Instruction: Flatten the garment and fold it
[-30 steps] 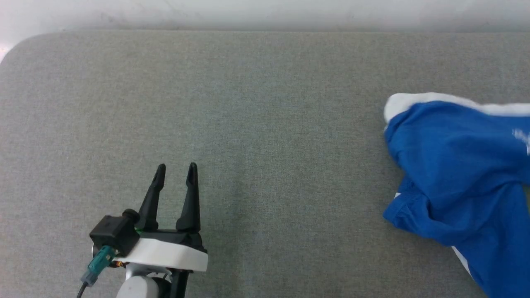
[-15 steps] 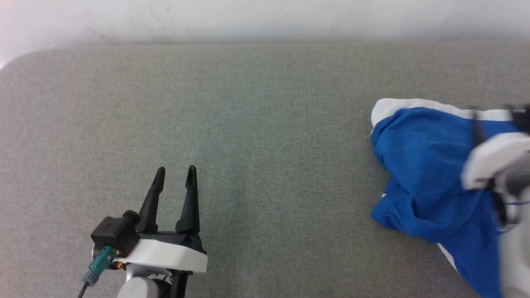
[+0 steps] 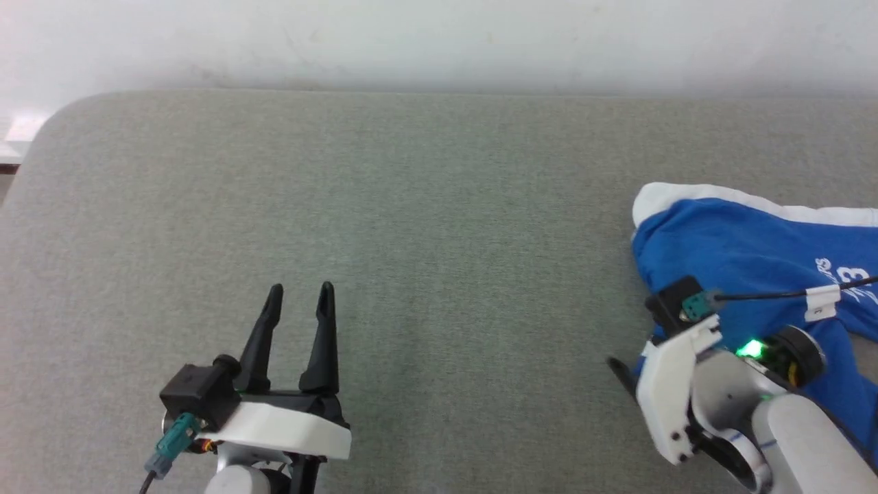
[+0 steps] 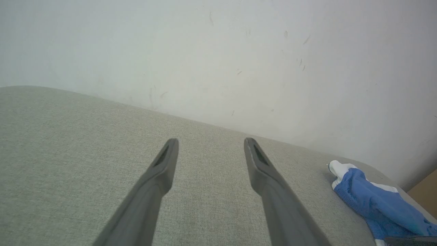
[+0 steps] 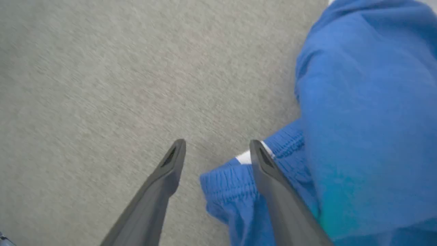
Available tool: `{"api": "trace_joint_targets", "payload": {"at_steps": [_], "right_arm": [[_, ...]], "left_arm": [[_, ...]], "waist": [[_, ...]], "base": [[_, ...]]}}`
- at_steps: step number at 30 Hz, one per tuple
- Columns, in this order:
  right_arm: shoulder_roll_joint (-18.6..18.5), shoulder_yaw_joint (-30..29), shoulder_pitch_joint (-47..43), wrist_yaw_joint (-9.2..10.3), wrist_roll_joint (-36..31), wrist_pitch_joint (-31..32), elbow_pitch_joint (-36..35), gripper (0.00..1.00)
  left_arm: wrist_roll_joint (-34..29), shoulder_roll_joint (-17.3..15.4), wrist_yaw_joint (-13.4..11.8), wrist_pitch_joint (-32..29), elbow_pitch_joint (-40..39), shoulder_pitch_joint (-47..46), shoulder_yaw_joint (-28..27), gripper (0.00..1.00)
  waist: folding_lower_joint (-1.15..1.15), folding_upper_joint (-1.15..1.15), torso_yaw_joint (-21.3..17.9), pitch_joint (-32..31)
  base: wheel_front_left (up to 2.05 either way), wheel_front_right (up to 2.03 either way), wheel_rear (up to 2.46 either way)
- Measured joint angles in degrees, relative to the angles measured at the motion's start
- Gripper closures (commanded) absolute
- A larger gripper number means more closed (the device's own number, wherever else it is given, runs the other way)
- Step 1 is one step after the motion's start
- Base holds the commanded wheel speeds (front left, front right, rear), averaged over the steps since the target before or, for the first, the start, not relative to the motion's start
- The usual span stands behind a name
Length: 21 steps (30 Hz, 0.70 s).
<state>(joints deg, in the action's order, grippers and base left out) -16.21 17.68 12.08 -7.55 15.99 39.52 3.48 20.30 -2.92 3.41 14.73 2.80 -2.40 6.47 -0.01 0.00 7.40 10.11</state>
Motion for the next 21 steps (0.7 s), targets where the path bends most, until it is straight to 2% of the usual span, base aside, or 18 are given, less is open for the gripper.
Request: {"api": "trace_joint_targets", "payload": {"at_steps": [3,10,11,13,17,21], "right_arm": [[-1.82,-0.38,-1.26,0.01,-1.71,2.61,0.98,0.0],[-3.37,0.62,-2.78,0.01,-4.12,6.44,1.48,0.0],[-3.42,0.43,-2.93,0.01,-4.28,6.61,1.46,0.09],[-3.19,-0.18,-3.24,0.01,-5.0,6.84,1.75,1.0],[-2.12,-2.1,-3.76,0.01,-6.54,4.85,2.59,1.0],[1.68,-2.85,-2.61,0.01,-6.86,-2.87,2.41,1.0]], "left_arm": [[0.42,0.01,-0.11,0.0,0.11,0.04,0.38,0.0],[0.48,0.0,-0.51,0.0,0.22,1.21,0.23,0.0],[0.48,0.0,-0.52,0.0,0.21,1.22,0.2,0.0],[0.59,0.0,-0.58,0.0,0.22,1.27,0.25,0.0],[0.97,0.0,-0.64,0.0,0.35,1.37,0.58,0.0],[0.96,0.0,-1.0,0.0,0.31,1.38,0.36,0.0]], "waist": [[0.0,0.0,1.16,-0.26],[0.0,0.0,2.86,-1.3],[0.0,0.0,2.9,-1.47],[0.0,0.0,2.85,-1.74],[0.01,0.0,2.57,-2.24],[0.01,0.0,1.88,-2.55]], "base": [[0.0,0.0,0.0],[0.0,0.0,0.0],[0.0,0.0,0.0],[0.0,0.0,0.0],[0.0,0.0,0.0],[0.0,0.0,0.0]]}}
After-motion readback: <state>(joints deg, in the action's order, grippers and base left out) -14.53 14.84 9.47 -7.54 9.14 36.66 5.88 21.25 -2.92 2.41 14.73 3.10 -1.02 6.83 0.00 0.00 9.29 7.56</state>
